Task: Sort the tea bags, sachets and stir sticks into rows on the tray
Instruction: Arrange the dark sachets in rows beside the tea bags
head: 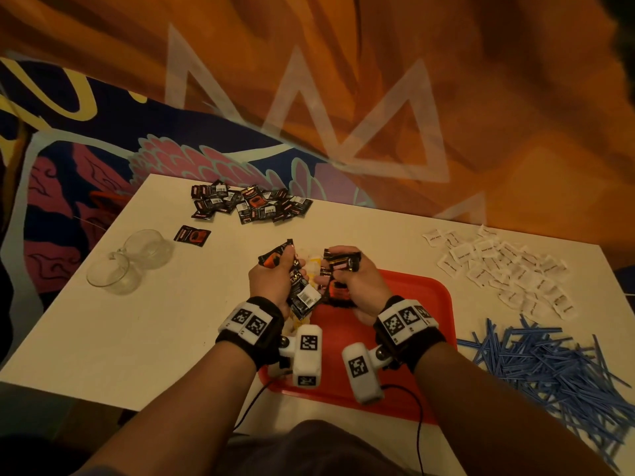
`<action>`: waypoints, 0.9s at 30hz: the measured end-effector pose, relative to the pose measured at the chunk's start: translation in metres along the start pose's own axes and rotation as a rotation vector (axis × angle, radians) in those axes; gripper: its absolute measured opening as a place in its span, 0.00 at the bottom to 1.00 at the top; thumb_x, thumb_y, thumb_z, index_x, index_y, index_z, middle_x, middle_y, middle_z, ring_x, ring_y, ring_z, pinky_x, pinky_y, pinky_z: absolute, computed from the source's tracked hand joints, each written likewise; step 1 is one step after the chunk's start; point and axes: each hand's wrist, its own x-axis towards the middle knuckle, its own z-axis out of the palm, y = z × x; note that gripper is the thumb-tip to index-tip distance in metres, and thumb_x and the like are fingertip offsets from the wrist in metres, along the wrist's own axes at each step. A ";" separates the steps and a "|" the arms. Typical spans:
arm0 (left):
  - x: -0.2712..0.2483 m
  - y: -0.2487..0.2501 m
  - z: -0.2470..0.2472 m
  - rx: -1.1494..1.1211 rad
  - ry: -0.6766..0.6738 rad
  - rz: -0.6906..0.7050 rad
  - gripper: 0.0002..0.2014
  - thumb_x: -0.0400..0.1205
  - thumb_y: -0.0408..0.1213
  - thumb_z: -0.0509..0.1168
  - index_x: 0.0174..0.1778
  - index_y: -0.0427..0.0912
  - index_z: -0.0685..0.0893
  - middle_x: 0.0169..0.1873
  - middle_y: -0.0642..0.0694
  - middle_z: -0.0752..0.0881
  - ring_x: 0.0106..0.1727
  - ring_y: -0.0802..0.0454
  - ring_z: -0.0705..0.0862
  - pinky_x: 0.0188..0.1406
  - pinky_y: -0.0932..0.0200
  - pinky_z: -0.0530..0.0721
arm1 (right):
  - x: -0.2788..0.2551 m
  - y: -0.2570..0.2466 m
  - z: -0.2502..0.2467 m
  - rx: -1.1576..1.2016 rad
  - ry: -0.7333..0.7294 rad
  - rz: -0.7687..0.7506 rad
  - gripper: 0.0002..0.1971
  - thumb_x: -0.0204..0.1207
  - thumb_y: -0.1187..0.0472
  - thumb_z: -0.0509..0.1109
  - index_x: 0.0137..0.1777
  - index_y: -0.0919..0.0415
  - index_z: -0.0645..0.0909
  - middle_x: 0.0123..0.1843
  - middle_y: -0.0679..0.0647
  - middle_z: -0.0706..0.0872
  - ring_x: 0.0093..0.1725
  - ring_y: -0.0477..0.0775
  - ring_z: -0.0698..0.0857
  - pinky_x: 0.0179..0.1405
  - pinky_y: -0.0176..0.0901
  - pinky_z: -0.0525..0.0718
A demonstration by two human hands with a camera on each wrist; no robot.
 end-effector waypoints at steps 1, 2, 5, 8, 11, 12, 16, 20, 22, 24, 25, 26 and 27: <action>0.001 0.004 -0.001 -0.052 -0.006 -0.031 0.11 0.85 0.38 0.69 0.45 0.31 0.83 0.35 0.36 0.87 0.26 0.46 0.83 0.31 0.54 0.85 | 0.001 -0.002 -0.003 0.004 0.031 -0.008 0.22 0.78 0.83 0.55 0.58 0.57 0.79 0.57 0.66 0.86 0.41 0.59 0.88 0.42 0.55 0.88; 0.001 0.007 -0.002 -0.097 -0.015 -0.056 0.11 0.85 0.38 0.68 0.46 0.31 0.82 0.34 0.37 0.86 0.26 0.47 0.82 0.29 0.55 0.86 | 0.001 -0.004 -0.005 -0.005 0.051 -0.018 0.21 0.77 0.83 0.55 0.56 0.58 0.78 0.55 0.67 0.86 0.37 0.57 0.86 0.38 0.52 0.87; 0.000 0.013 0.000 -0.162 -0.048 -0.077 0.11 0.85 0.38 0.68 0.48 0.32 0.82 0.33 0.38 0.87 0.27 0.48 0.84 0.29 0.56 0.87 | -0.003 -0.001 -0.001 -0.170 0.004 -0.028 0.11 0.77 0.74 0.69 0.52 0.59 0.79 0.44 0.62 0.84 0.29 0.50 0.81 0.29 0.45 0.83; 0.000 0.011 0.004 -0.153 -0.058 -0.070 0.13 0.86 0.40 0.67 0.51 0.30 0.84 0.35 0.39 0.88 0.28 0.48 0.84 0.30 0.54 0.87 | -0.005 0.009 0.008 -0.276 -0.095 -0.016 0.11 0.71 0.67 0.79 0.50 0.59 0.82 0.42 0.58 0.85 0.29 0.47 0.83 0.29 0.41 0.82; 0.001 0.011 0.005 -0.214 -0.087 -0.111 0.15 0.88 0.42 0.62 0.56 0.31 0.82 0.37 0.40 0.88 0.31 0.49 0.85 0.33 0.54 0.87 | -0.004 0.008 0.009 -0.252 -0.075 -0.027 0.11 0.70 0.74 0.77 0.48 0.61 0.82 0.42 0.60 0.86 0.29 0.48 0.84 0.26 0.38 0.81; 0.002 0.012 0.004 -0.238 -0.086 -0.127 0.14 0.88 0.41 0.60 0.55 0.32 0.83 0.38 0.40 0.87 0.32 0.49 0.85 0.35 0.53 0.86 | -0.003 0.007 0.007 -0.267 -0.067 -0.030 0.11 0.69 0.74 0.77 0.47 0.61 0.82 0.42 0.60 0.86 0.30 0.49 0.84 0.26 0.39 0.81; 0.006 0.014 0.000 -0.284 -0.035 -0.131 0.11 0.87 0.34 0.56 0.49 0.34 0.83 0.41 0.38 0.88 0.36 0.47 0.86 0.40 0.50 0.87 | 0.000 0.000 0.002 -0.351 0.064 -0.126 0.11 0.69 0.73 0.75 0.45 0.57 0.83 0.41 0.56 0.87 0.28 0.49 0.82 0.28 0.40 0.80; 0.005 0.009 0.000 -0.197 -0.034 -0.086 0.10 0.87 0.28 0.57 0.54 0.31 0.84 0.41 0.36 0.86 0.34 0.47 0.86 0.32 0.56 0.87 | 0.000 -0.014 0.006 -0.652 0.280 -0.403 0.10 0.72 0.68 0.73 0.49 0.52 0.83 0.45 0.41 0.86 0.43 0.40 0.83 0.46 0.32 0.79; 0.003 0.005 0.003 -0.119 -0.046 -0.063 0.09 0.87 0.27 0.59 0.55 0.34 0.86 0.46 0.33 0.89 0.41 0.41 0.89 0.42 0.47 0.89 | -0.003 -0.016 0.014 -0.829 0.223 -0.507 0.12 0.74 0.66 0.72 0.53 0.50 0.82 0.48 0.45 0.86 0.48 0.45 0.83 0.51 0.36 0.80; -0.001 0.002 0.006 -0.101 -0.091 -0.056 0.10 0.87 0.27 0.61 0.58 0.35 0.86 0.51 0.32 0.89 0.51 0.36 0.89 0.53 0.41 0.88 | -0.002 -0.012 0.020 -1.067 0.108 -0.605 0.15 0.73 0.65 0.72 0.58 0.50 0.81 0.51 0.50 0.86 0.52 0.51 0.82 0.54 0.43 0.80; -0.002 0.002 0.007 -0.108 -0.118 -0.071 0.09 0.87 0.28 0.61 0.59 0.34 0.85 0.51 0.33 0.89 0.52 0.37 0.89 0.53 0.42 0.88 | -0.002 -0.009 0.022 -1.162 0.058 -0.641 0.16 0.72 0.64 0.73 0.59 0.51 0.81 0.53 0.50 0.86 0.54 0.54 0.82 0.55 0.46 0.80; -0.004 0.003 0.008 -0.125 -0.135 -0.099 0.09 0.87 0.28 0.61 0.58 0.33 0.85 0.50 0.34 0.89 0.51 0.39 0.89 0.49 0.45 0.88 | -0.002 -0.007 0.023 -1.210 0.020 -0.668 0.16 0.72 0.63 0.73 0.59 0.50 0.81 0.55 0.50 0.86 0.56 0.55 0.81 0.57 0.48 0.80; -0.006 0.004 0.008 -0.166 -0.155 -0.133 0.09 0.88 0.30 0.60 0.57 0.32 0.84 0.49 0.35 0.88 0.50 0.41 0.88 0.46 0.49 0.87 | -0.002 -0.006 0.023 -1.228 -0.005 -0.691 0.16 0.72 0.61 0.74 0.60 0.50 0.82 0.56 0.49 0.86 0.56 0.55 0.81 0.58 0.50 0.80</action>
